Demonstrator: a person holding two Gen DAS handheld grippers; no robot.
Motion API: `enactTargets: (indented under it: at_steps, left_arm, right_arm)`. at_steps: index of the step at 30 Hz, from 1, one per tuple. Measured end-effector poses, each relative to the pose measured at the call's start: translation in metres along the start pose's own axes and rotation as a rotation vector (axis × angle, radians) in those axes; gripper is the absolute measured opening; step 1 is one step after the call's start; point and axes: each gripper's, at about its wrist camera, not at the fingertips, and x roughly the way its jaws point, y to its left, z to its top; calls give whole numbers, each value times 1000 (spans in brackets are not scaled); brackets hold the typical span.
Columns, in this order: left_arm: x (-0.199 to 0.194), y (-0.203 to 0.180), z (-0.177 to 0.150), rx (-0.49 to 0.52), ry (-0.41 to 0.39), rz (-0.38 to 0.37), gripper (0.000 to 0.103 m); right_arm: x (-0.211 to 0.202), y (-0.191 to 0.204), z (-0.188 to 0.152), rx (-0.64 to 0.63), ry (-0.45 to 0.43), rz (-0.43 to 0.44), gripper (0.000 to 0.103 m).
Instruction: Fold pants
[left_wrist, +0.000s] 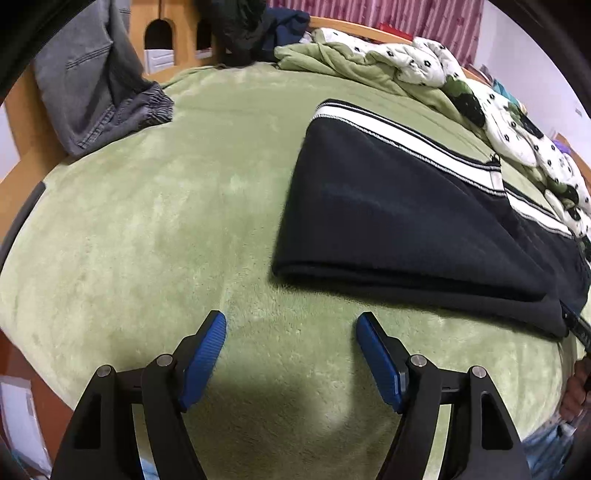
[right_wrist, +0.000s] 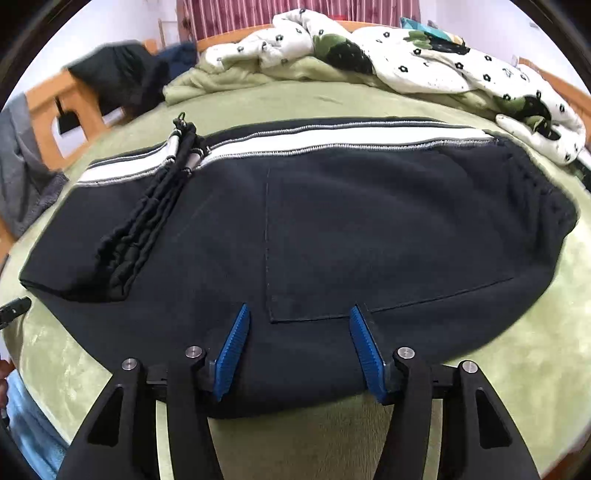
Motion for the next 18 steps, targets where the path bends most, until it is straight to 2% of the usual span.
enactTargets:
  at_steps: [6,8,10,13,17,18]
  left_arm:
    - [4,3,1,-9,-10,-7,72]
    - [6,3,2,-1,-7,-35,82]
    - [6,3,2,-4,1,-61,83]
    - [-2,13,1,-57,-21,-144,83]
    - [-19,27,3,-165,-104,-304,83]
    - [-20,27,7,-181,-119,-317,83]
  right_arm:
    - [2,-2,3,22,6,6,59]
    - [2,1,3,25,7,-8,60]
    - [2,2,2,27,11,-16,60]
    - [3,1,1,39,12,-14,61]
    - [2,2,0,35,13,-12,61]
    - [2,1,0,36,14,-8,61]
